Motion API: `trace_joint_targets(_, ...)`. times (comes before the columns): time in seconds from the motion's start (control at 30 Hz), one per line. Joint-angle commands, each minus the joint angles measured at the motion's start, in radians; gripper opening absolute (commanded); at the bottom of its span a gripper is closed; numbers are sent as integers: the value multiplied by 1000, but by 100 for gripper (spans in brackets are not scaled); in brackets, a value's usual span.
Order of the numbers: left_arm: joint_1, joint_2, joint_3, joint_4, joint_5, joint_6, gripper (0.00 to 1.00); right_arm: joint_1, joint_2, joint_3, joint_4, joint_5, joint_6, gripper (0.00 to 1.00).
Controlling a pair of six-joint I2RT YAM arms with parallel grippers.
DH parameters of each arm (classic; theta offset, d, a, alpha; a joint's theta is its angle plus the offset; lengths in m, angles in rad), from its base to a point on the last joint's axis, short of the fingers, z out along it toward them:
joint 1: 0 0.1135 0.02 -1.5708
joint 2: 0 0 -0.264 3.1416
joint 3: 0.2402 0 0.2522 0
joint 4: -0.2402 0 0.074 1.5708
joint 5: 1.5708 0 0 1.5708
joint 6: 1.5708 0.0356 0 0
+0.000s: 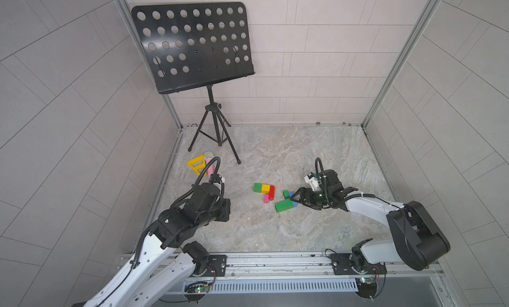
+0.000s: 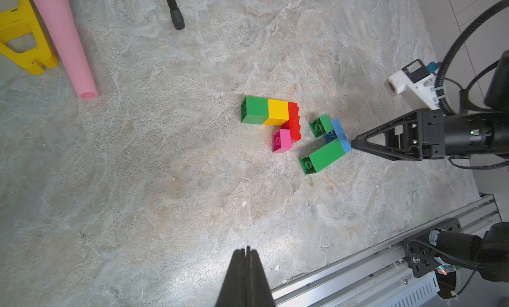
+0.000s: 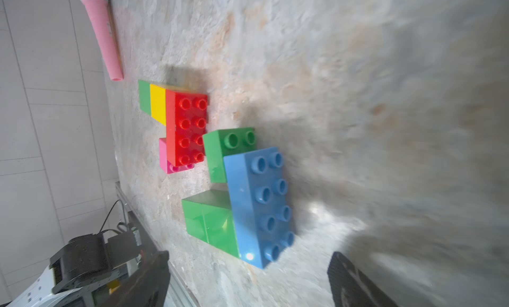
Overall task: Assemble the letter r with lego
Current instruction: Adjust the lego brick at the center of the board, then reset both arms
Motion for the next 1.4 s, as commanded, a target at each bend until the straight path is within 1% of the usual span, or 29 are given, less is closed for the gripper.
trace_joint_targets(0.0,3,12,-10,18,-21,21,0,-38,-117,53,-261,153,-130,92)
trace_joint_targets(0.07,2,22,-17,46,-57,23,10,-59,-202,122,-368,271,-178,93)
trace_joint_targets(0.1,3,27,-22,67,-85,23,18,-69,-253,144,-406,344,-188,96)
trace_joint_targets(0.13,2,30,-27,90,-114,27,27,-76,-303,164,-434,421,-201,98)
trace_joint_targets(0.2,3,39,-41,160,-187,56,50,-88,-401,175,-430,548,-234,99)
trace_joint_targets(0.27,3,52,-52,231,-260,95,67,-103,-486,177,-399,652,-274,100)
trace_joint_targets(0.3,3,64,-54,265,-310,112,71,-113,-523,173,-368,687,-300,100)
trace_joint_targets(0.4,7,112,-46,362,-433,174,79,-126,-602,133,-224,765,-399,100)
trace_joint_targets(0.47,22,178,-39,440,-459,231,80,-131,-626,93,-107,790,-485,100)
trace_joint_targets(0.53,55,229,-30,510,-465,281,82,-139,-622,29,29,808,-571,100)
trace_joint_targets(0.6,125,285,-27,580,-467,307,85,-162,-587,-31,155,842,-625,100)
trace_joint_targets(0.67,217,328,-35,650,-449,298,86,-220,-523,-67,267,871,-596,100)
trace_joint_targets(0.73,314,348,-70,747,-428,285,87,-303,-445,-89,338,859,-538,100)
trace_joint_targets(0.8,397,341,-158,926,-414,301,88,-377,-348,-124,444,833,-496,100)
trace_joint_targets(0.87,449,328,-263,1119,-413,327,91,-399,-260,-169,582,866,-495,100)
trace_joint_targets(0.9,473,330,-298,1186,-414,333,92,-411,-205,-183,637,866,-494,100)
trace_joint_targets(0.93,493,335,-319,1220,-413,334,92,-420,-161,-196,685,858,-488,100)
trace_joint_targets(1.0,533,358,-349,1265,-408,331,92,-422,-36,-230,842,854,-463,100)
trace_joint_targets(1.03,542,371,-365,1293,-411,328,92,-422,37,-247,952,851,-445,100)
trace_joint_targets(1.07,550,386,-388,1330,-416,329,92,-421,111,-270,1087,806,-470,100)
trace_joint_targets(1.1,554,406,-406,1366,-422,338,92,-405,144,-262,1094,741,-513,100)
trace_joint_targets(1.13,555,425,-423,1398,-431,346,92,-387,150,-233,1011,692,-568,100)
trace_joint_targets(1.17,556,451,-439,1441,-442,354,93,-368,219,-208,1082,664,-595,100)
trace_joint_targets(1.2,557,483,-454,1493,-458,359,92,-359,245,-197,1078,630,-610,100)
trace_joint_targets(1.23,563,516,-462,1535,-459,368,93,-360,193,-165,920,629,-618,100)
trace_joint_targets(1.27,568,544,-469,1572,-452,379,93,-361,189,-156,927,636,-616,100)
trace_joint_targets(1.3,576,575,-471,1624,-456,396,93,-361,227,-189,1057,637,-607,100)
trace_joint_targets(1.33,579,575,-462,1615,-464,398,93,-361,237,-203,1074,635,-608,100)
trace_joint_targets(1.37,581,577,-460,1618,-469,416,93,-361,208,-187,999,634,-612,100)
